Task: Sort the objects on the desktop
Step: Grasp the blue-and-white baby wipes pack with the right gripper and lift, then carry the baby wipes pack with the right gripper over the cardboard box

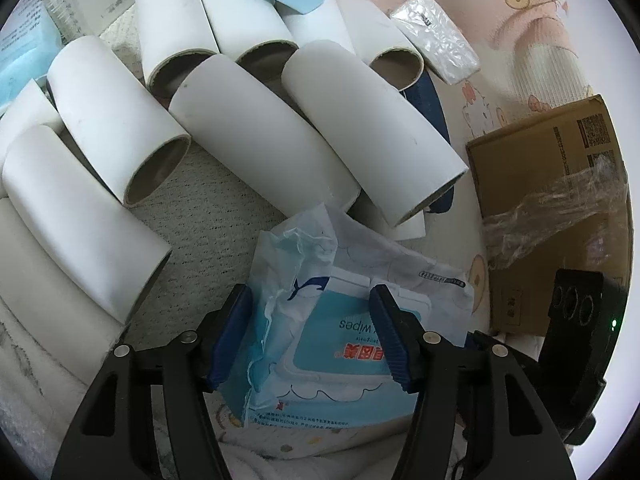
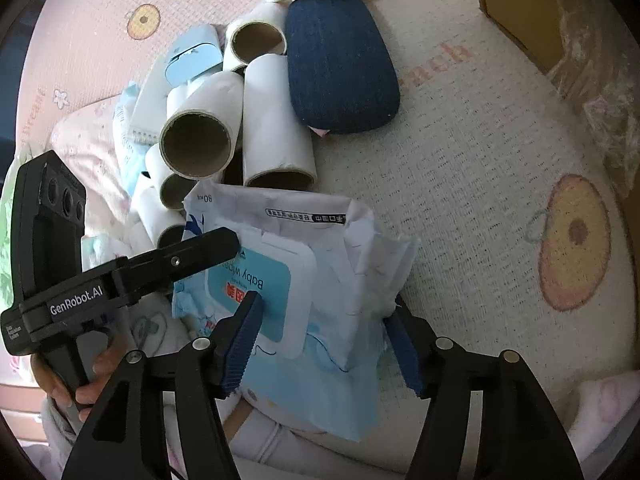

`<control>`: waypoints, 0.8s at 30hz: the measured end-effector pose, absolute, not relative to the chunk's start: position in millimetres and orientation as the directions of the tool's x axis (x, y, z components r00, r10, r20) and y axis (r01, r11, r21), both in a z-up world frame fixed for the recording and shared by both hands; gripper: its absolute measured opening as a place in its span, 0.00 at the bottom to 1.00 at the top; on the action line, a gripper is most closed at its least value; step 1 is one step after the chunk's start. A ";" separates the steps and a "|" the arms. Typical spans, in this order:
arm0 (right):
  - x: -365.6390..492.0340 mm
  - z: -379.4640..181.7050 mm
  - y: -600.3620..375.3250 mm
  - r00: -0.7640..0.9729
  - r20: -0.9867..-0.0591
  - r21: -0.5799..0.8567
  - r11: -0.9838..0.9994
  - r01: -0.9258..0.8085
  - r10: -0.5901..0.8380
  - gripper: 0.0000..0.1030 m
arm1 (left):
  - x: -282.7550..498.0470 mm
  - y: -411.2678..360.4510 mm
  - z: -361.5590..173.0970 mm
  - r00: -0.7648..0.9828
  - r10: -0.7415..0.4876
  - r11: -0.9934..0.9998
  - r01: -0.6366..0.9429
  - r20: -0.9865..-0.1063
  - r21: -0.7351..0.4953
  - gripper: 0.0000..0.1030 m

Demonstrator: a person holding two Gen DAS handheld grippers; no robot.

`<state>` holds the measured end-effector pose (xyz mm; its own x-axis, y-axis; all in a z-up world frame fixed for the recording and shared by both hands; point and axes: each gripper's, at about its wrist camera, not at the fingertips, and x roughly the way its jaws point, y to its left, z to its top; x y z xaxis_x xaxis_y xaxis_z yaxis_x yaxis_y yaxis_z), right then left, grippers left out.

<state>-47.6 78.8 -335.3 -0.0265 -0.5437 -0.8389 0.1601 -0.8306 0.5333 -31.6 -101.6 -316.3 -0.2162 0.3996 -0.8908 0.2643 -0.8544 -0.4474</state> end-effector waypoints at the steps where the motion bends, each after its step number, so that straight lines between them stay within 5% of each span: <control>1: -48.7 -335.2 81.0 -0.031 -0.841 0.529 -0.833 0.159 -0.540 0.62 | -31.1 -100.2 -316.0 -0.217 0.399 -0.856 0.260 -0.891 -0.447 0.63; 11: -38.8 -328.3 77.4 -0.090 -0.848 0.501 -0.844 0.190 -0.523 0.65 | -18.7 -52.5 -285.1 -0.267 0.259 -0.956 0.064 -0.928 -0.285 0.60; 24: -21.0 -261.1 64.9 -0.296 -0.818 0.368 -0.843 0.391 -0.494 0.65 | 5.7 -49.4 -207.0 -0.506 0.168 -0.974 0.047 -0.846 -0.222 0.57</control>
